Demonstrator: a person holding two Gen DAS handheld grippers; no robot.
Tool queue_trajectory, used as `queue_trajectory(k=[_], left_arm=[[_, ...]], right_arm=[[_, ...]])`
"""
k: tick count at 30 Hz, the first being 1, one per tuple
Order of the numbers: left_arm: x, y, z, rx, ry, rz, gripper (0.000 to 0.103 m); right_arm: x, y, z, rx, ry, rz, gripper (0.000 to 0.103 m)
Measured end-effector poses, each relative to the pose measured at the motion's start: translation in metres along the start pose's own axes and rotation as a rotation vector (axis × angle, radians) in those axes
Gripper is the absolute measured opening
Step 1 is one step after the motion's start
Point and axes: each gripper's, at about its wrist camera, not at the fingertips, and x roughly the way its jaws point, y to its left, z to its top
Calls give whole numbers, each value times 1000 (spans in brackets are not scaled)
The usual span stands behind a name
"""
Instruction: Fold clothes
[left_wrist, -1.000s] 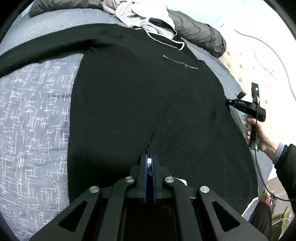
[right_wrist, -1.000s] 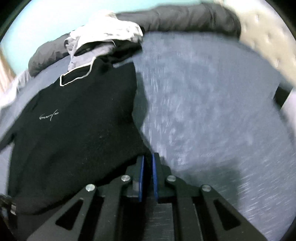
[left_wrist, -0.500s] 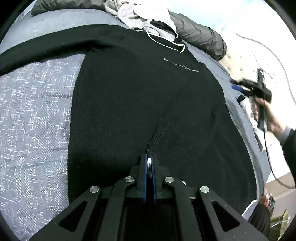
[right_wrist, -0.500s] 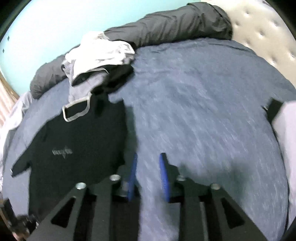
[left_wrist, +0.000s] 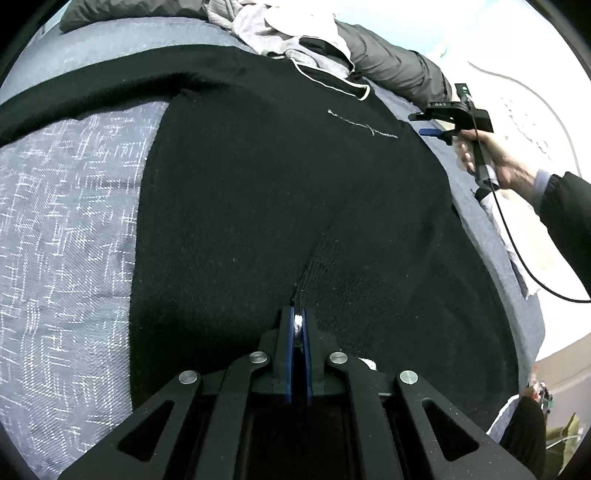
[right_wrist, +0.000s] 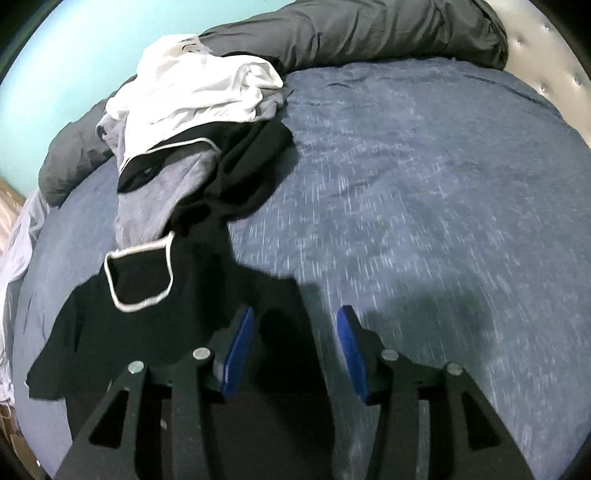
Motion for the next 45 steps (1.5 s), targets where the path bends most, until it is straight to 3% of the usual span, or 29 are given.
queue_trajectory(k=[4, 5, 6, 9, 18, 24, 29, 36, 41, 42, 43, 45], left_arm=[[0, -3, -1, 21, -2, 14, 4], [0, -4, -1, 24, -3, 16, 4], [0, -4, -1, 25, -4, 17, 4], [1, -5, -2, 29, -6, 20, 4], [5, -5, -2, 31, 0, 23, 4], [5, -5, -1, 27, 2, 25, 4], [5, -6, -1, 29, 1, 30, 4], [8, -10, 1, 35, 1, 45, 4], [11, -11, 3, 31, 3, 45, 4], [12, -11, 3, 32, 2, 45, 4], [12, -12, 3, 32, 2, 44, 4], [9, -10, 1, 32, 2, 42, 4]], right_arm=[[14, 9, 7, -29, 42, 0, 47], [19, 11, 8, -42, 57, -17, 42], [23, 13, 8, -55, 73, -36, 18], [31, 21, 8, -109, 84, -90, 7], [43, 34, 5, -214, 22, -228, 5], [-3, -7, 6, -122, -94, -77, 8], [-33, -43, -38, -43, -29, 122, 32], [-38, -68, -120, 94, 22, 278, 32], [-31, -71, -145, 156, 24, 313, 32], [-32, -72, -148, 171, 18, 327, 26], [-32, -73, -150, 180, 12, 338, 13], [-33, -72, -153, 183, -4, 342, 9]])
